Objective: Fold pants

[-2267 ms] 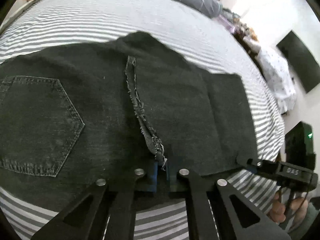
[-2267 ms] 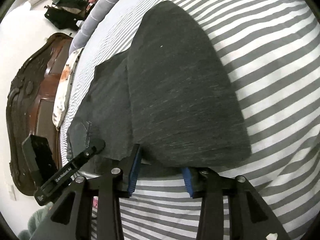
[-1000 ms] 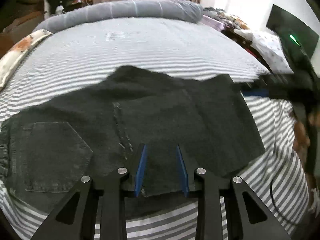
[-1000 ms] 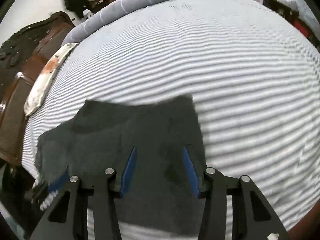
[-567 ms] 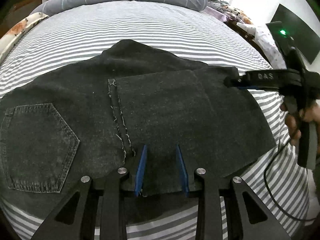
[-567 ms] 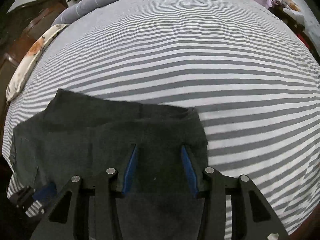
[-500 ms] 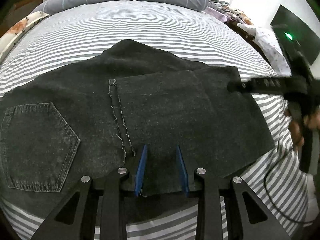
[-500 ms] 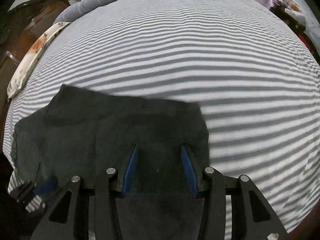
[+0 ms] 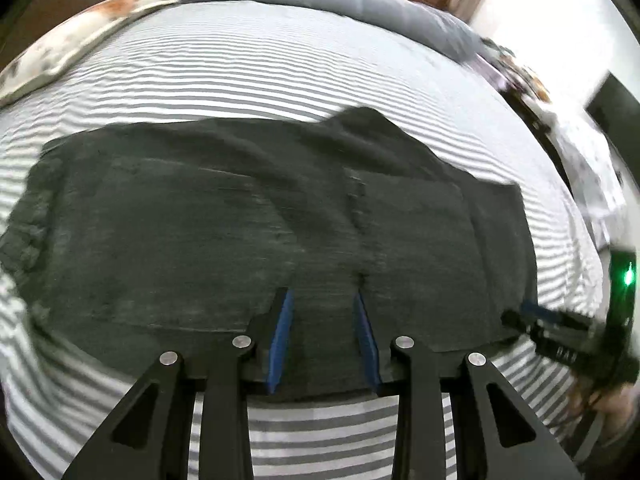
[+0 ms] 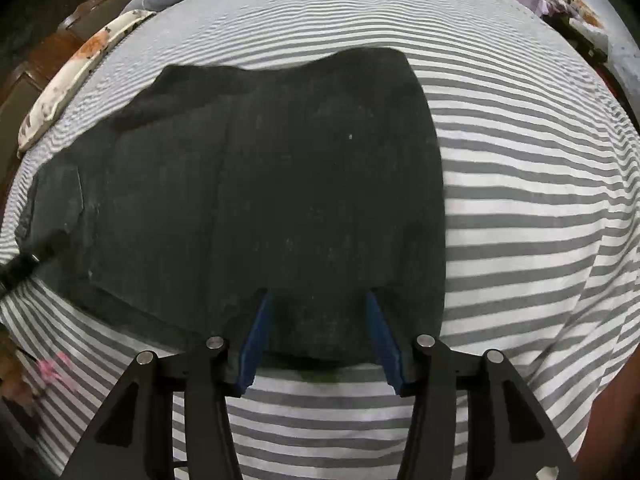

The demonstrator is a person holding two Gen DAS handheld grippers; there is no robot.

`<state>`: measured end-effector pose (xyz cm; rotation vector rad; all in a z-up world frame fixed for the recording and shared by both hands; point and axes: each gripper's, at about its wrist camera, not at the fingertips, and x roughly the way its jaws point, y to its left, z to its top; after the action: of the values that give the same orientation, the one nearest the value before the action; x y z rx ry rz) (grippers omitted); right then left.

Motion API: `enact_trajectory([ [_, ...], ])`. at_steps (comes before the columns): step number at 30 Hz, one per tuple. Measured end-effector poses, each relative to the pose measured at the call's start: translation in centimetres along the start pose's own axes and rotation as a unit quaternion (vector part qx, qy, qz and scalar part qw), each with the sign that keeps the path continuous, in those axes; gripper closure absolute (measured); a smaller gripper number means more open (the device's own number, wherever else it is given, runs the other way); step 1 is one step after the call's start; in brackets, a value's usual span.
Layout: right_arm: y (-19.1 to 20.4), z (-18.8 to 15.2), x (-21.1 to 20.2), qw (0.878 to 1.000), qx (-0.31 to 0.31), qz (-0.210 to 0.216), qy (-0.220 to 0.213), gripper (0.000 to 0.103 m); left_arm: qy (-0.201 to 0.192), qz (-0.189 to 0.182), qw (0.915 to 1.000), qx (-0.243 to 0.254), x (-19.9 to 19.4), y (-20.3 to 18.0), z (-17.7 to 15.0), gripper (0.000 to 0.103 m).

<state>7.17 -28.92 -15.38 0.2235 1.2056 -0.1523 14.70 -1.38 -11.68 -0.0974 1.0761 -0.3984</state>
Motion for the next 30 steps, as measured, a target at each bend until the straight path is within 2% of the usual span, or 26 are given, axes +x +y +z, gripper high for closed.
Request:
enact_trajectory([
  [4, 0.0, 0.1, 0.3, 1.000, 0.006, -0.002, 0.000, 0.053, -0.021, 0.014, 0.9990, -0.037, -1.9, 3.0, -0.1, 0.067],
  [7, -0.1, 0.1, 0.4, 1.000, 0.006, -0.001, -0.002, 0.052, -0.032, 0.021, 0.9957, -0.084, -3.2, 6.1, -0.5, 0.064],
  [12, 0.0, 0.0, 0.7, 1.000, 0.001, -0.008, -0.002, 0.050, -0.049, 0.009, 0.9805, -0.190, -5.2, 11.9, -1.7, 0.064],
  [16, 0.6, 0.0, 0.7, 1.000, -0.001, -0.015, -0.002, 0.047, -0.058, 0.007, 0.9706, -0.233, -6.3, 15.0, -2.5, 0.063],
  [20, 1.3, -0.1, 0.3, 1.000, 0.001, -0.015, 0.003, 0.041, -0.058, -0.009, 0.9609, -0.271, -6.6, 17.3, -3.0, 0.063],
  [26, 2.5, 0.2, -0.9, 1.000, 0.015, -0.004, 0.004, 0.040, -0.046, -0.046, 0.9344, -0.350, -6.1, 20.9, -4.0, 0.059],
  [30, 2.7, -0.1, -1.9, 0.999, 0.034, 0.010, 0.002, 0.038, -0.042, -0.074, 0.9137, -0.397, -5.8, 23.6, -5.2, 0.056],
])
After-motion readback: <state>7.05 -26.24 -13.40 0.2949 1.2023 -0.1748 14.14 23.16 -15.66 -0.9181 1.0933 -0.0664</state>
